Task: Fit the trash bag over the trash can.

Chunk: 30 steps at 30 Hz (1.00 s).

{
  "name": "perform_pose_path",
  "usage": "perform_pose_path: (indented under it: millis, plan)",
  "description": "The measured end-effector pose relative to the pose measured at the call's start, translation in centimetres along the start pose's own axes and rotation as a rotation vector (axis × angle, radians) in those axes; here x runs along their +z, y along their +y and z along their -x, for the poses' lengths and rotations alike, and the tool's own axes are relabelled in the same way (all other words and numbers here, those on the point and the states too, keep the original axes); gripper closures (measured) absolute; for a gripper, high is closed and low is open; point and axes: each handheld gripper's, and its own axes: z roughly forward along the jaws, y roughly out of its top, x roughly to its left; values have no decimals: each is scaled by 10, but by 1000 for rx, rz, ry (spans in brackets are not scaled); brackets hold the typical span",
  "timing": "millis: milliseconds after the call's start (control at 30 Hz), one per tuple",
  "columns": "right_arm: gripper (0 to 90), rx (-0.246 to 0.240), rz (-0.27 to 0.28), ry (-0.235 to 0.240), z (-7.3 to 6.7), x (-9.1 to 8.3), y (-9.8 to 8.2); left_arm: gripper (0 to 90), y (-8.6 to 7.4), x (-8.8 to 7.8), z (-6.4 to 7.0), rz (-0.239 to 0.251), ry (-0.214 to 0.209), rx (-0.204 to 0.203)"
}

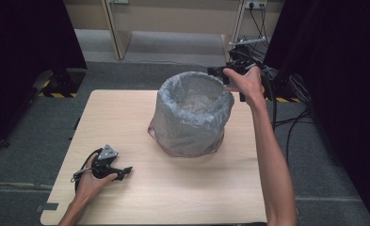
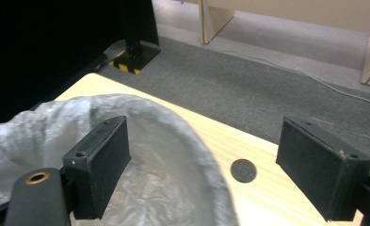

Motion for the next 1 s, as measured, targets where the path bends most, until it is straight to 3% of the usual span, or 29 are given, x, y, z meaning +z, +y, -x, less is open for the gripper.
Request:
perform_pose_path:
  millis: [500, 1000]
  plan:
    - [179, 60, 48, -48, 41, -20, -21, 76, 0, 1, 0, -4, -7, 9]
    - [185, 91, 72, -69, 64, -25, -43, 45, 1, 2, 1, -12, -16, 18]
